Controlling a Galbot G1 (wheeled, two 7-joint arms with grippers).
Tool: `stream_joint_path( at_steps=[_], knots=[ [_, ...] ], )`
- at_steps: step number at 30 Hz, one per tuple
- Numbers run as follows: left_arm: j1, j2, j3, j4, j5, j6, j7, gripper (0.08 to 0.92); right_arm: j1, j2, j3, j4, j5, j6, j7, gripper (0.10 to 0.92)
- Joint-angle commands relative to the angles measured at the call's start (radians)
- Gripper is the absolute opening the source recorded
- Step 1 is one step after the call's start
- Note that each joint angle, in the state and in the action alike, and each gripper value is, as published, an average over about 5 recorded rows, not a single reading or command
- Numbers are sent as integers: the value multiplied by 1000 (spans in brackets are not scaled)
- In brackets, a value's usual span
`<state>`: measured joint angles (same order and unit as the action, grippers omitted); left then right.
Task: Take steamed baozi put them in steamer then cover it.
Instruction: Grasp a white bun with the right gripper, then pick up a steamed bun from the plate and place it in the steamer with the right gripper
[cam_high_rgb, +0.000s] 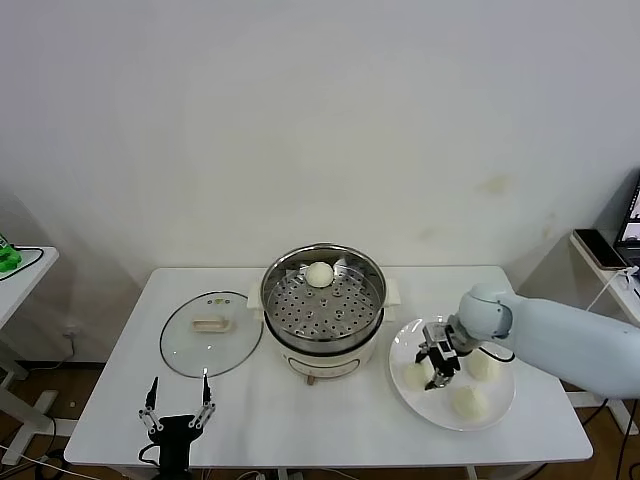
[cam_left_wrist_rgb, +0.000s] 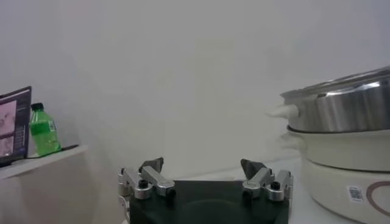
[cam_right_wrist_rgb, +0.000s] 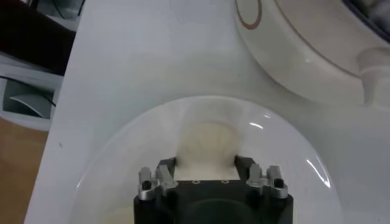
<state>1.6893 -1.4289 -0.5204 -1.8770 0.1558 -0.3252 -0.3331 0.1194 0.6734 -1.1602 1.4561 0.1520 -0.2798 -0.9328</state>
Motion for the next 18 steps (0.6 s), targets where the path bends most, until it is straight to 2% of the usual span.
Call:
stream_joint_path(
  at_steps=[1,7,18],
  knots=[
    [0,0,0,-1,0,0,0,823,-12,-3,15,2,0,-1,-1,498],
    [2,-1,0,-2,2,0,0,823,33,-47,8,43,14,-4,-11,447],
    [-4,5,11,-3,1,4,1,823,391,-196,-161,140,84,-1,-37,450]
  ],
)
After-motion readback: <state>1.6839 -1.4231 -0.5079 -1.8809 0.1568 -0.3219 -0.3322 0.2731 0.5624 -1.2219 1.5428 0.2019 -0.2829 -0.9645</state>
